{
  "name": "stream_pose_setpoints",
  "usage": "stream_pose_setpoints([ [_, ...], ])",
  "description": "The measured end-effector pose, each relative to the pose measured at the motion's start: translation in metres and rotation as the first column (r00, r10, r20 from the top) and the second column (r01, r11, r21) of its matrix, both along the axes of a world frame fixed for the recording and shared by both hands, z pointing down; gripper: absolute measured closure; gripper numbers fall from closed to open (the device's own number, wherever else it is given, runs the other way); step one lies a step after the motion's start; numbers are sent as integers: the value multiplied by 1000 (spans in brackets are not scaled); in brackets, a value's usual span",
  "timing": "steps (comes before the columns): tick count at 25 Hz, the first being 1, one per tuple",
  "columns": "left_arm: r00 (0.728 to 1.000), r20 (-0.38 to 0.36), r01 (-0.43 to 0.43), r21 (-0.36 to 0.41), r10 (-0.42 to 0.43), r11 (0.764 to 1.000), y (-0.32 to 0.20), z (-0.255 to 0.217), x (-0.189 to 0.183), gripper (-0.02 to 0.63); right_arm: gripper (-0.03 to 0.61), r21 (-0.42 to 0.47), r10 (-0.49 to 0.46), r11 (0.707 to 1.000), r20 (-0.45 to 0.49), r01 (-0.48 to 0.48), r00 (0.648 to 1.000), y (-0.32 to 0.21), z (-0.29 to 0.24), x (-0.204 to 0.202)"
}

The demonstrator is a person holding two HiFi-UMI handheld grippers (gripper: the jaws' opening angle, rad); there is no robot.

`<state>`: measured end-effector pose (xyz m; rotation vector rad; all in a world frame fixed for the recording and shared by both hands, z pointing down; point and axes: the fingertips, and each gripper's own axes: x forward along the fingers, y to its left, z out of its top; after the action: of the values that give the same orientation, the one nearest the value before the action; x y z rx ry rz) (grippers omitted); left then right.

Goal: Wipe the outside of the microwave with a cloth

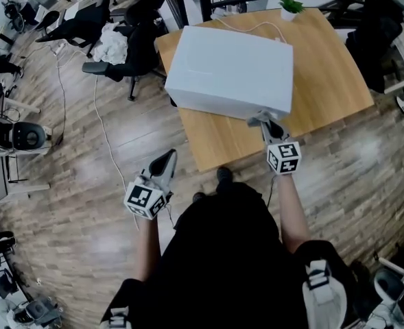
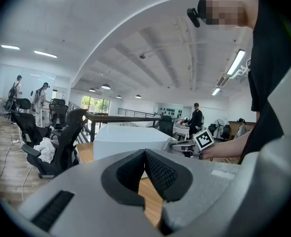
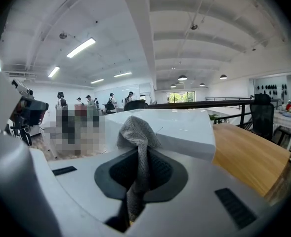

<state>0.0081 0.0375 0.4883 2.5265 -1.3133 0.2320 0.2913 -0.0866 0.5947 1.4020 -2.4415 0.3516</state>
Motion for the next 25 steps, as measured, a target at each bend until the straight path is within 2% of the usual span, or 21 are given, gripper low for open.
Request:
stream_pose_setpoints([
  [11, 997, 14, 74, 8, -74, 997, -9, 7, -4, 612, 561, -30, -61, 998, -9, 61, 998, -26, 7, -11],
  [25, 994, 13, 108, 6, -109, 994, -22, 12, 14, 612, 561, 6, -166, 986, -14, 166, 986, -37, 12, -32],
])
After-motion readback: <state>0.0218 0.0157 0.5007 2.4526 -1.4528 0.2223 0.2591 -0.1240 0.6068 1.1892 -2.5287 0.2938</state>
